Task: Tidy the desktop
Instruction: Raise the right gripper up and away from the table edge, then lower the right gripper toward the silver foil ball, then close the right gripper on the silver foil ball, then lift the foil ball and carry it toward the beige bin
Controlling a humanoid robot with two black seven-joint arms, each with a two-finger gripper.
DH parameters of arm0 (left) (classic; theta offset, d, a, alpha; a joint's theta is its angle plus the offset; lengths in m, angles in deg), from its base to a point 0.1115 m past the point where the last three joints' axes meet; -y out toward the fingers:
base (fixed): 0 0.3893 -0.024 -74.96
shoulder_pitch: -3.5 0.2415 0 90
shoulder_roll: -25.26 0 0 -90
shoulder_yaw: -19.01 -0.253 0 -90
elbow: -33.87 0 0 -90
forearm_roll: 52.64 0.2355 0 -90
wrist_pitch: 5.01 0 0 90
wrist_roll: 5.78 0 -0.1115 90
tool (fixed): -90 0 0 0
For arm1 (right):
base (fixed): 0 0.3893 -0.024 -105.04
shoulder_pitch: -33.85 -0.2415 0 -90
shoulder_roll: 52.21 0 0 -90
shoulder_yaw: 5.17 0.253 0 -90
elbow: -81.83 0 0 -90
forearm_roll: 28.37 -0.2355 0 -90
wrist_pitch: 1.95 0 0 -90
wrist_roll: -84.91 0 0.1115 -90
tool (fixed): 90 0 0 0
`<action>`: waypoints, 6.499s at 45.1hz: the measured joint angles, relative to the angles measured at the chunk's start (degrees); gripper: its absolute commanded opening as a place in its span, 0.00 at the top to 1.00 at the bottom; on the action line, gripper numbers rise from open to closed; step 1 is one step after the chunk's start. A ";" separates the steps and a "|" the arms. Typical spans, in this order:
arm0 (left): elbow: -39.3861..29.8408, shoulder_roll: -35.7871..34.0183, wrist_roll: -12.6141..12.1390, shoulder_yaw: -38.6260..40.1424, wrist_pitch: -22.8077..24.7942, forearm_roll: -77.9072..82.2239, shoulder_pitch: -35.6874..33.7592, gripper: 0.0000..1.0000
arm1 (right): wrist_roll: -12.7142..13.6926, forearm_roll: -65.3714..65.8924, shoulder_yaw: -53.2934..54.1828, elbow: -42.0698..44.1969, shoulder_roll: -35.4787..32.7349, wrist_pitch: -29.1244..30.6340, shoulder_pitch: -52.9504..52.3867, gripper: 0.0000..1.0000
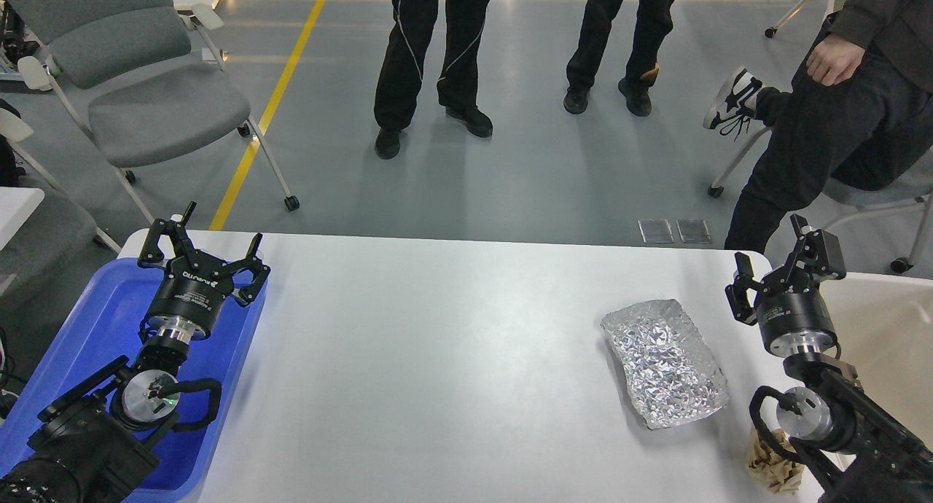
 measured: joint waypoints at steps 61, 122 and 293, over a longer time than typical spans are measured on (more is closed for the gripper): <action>0.00 0.00 0.00 -0.07 0.07 0.04 -0.06 0.00 | 16.53 -1.04 -11.05 -12.11 -19.00 0.80 -6.96 0.00; 0.00 0.00 0.00 -0.09 0.08 0.06 -0.03 0.00 | 21.06 45.22 -79.72 -18.03 -25.05 -6.87 -42.45 0.00; 0.00 0.00 0.00 -0.08 0.09 0.07 -0.01 0.00 | 16.13 52.27 -95.56 -36.25 -40.74 6.24 -79.37 1.00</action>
